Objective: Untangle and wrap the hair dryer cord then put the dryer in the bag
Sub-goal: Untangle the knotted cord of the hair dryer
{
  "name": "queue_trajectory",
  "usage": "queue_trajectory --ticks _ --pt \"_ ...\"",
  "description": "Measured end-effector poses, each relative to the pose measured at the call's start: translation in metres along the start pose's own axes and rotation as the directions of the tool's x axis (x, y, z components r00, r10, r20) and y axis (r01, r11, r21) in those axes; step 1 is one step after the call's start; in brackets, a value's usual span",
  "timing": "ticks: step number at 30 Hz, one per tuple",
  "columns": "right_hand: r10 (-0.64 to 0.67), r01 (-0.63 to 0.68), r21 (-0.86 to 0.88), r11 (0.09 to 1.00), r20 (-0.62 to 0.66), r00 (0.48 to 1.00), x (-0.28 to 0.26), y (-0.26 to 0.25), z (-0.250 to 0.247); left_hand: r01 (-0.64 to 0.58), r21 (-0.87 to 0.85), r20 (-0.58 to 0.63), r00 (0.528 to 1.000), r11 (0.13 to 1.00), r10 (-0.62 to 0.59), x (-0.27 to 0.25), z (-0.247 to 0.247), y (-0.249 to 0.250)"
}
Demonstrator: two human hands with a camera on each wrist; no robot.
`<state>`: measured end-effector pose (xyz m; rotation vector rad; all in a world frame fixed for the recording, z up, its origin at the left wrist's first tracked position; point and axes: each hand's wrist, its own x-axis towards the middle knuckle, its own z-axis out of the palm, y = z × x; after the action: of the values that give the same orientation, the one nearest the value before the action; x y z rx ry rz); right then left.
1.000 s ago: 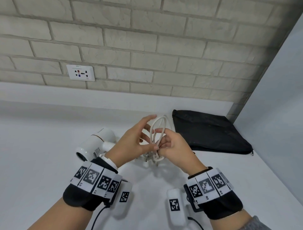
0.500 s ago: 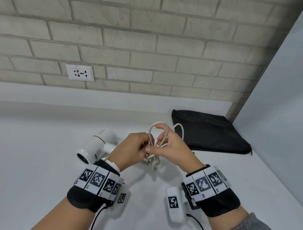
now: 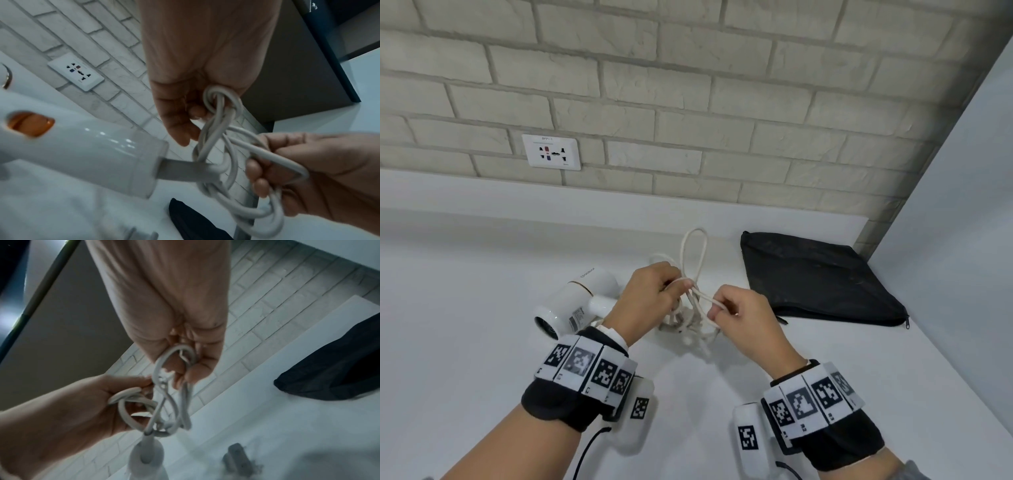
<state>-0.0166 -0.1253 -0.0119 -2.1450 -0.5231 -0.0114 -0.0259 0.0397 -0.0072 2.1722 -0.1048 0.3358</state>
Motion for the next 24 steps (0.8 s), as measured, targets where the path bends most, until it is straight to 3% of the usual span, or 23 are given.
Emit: queue_trajectory --ticks 3,6,9,11,14,17,20,22,24 --pt "-0.037 0.042 0.298 0.954 -0.021 0.999 0.0 0.007 -0.008 0.061 -0.059 -0.081 0.995 0.996 -0.066 0.002 -0.008 0.0" --pt "-0.099 0.119 0.587 0.8 -0.067 0.993 0.0 0.014 -0.008 0.091 -0.146 -0.174 0.978 0.985 -0.116 0.006 -0.011 -0.003" --pt "-0.135 0.113 0.743 0.66 -0.031 0.99 -0.001 0.016 -0.014 0.136 -0.223 -0.251 0.949 0.965 -0.192 0.011 -0.013 -0.012" --pt "-0.13 0.06 0.765 0.641 0.032 0.991 -0.003 0.015 -0.026 0.139 -0.239 -0.28 0.938 0.961 -0.205 0.011 -0.015 -0.012" --pt "-0.042 -0.112 0.693 0.712 0.202 0.979 -0.002 0.01 -0.043 0.086 -0.204 -0.306 0.941 0.975 -0.147 0.008 -0.013 -0.005" --pt "0.11 -0.257 0.415 0.873 0.345 0.932 0.001 0.004 -0.045 0.024 -0.115 -0.274 0.96 0.993 -0.055 0.003 -0.002 0.005" --pt "0.172 -0.241 0.331 0.912 0.223 0.96 0.005 -0.016 -0.036 -0.02 -0.077 -0.209 0.978 0.997 0.003 0.001 0.008 0.007" --pt "0.111 -0.137 0.213 0.967 0.131 0.985 0.009 -0.023 -0.031 -0.033 -0.037 -0.163 0.986 0.999 0.026 0.0 0.012 0.008" --pt "0.061 -0.069 0.049 0.996 0.148 0.987 0.014 -0.025 -0.026 -0.031 -0.016 -0.127 0.991 0.999 0.029 -0.001 0.014 0.007"
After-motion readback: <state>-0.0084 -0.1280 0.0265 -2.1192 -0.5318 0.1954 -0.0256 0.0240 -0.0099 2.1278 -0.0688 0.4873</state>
